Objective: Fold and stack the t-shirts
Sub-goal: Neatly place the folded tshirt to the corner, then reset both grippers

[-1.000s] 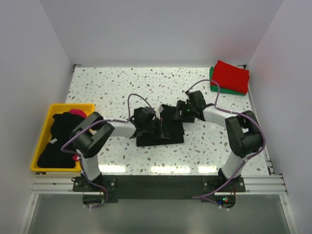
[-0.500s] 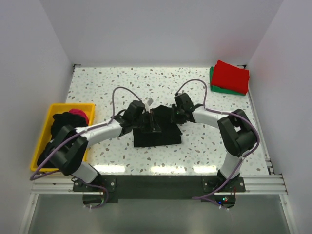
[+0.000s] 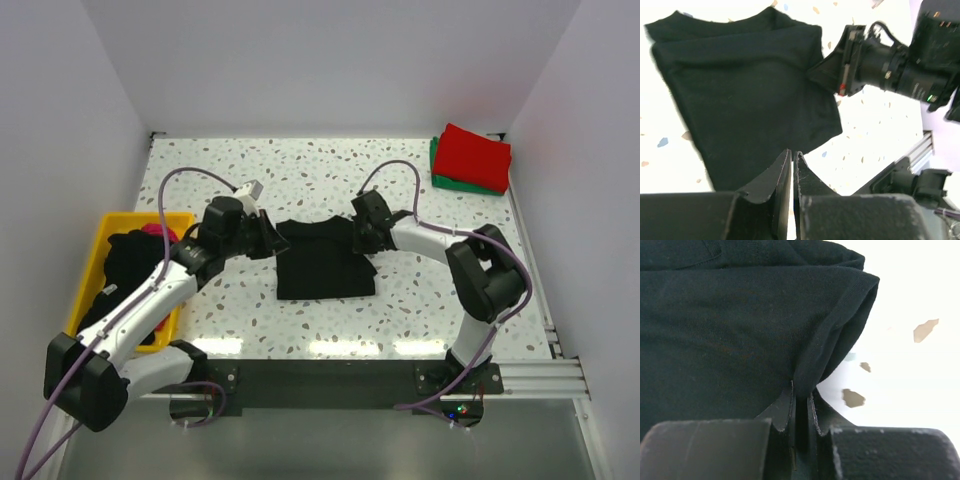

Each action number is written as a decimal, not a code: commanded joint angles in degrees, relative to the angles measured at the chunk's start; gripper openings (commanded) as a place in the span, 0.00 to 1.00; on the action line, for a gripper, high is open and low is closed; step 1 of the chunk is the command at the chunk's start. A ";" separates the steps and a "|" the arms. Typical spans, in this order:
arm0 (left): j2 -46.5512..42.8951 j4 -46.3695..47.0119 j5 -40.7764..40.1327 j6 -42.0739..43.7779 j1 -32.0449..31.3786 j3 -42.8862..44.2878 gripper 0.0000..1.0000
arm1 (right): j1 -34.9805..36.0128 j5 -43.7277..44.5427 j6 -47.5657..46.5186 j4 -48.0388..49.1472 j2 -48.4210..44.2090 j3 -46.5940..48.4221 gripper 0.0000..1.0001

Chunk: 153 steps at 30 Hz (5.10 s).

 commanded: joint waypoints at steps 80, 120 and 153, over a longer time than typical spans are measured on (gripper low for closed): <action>6.77 -5.13 7.40 17.71 5.47 -2.64 0.06 | -25.13 35.26 -56.78 -4.42 23.61 76.80 0.00; 10.28 -3.82 9.51 17.01 5.47 -2.03 0.06 | -30.95 32.54 -42.03 -11.19 33.99 79.81 0.99; 3.61 -3.38 9.34 17.36 16.10 -3.25 0.09 | -11.33 -11.75 -8.00 -18.83 -47.41 1.48 0.99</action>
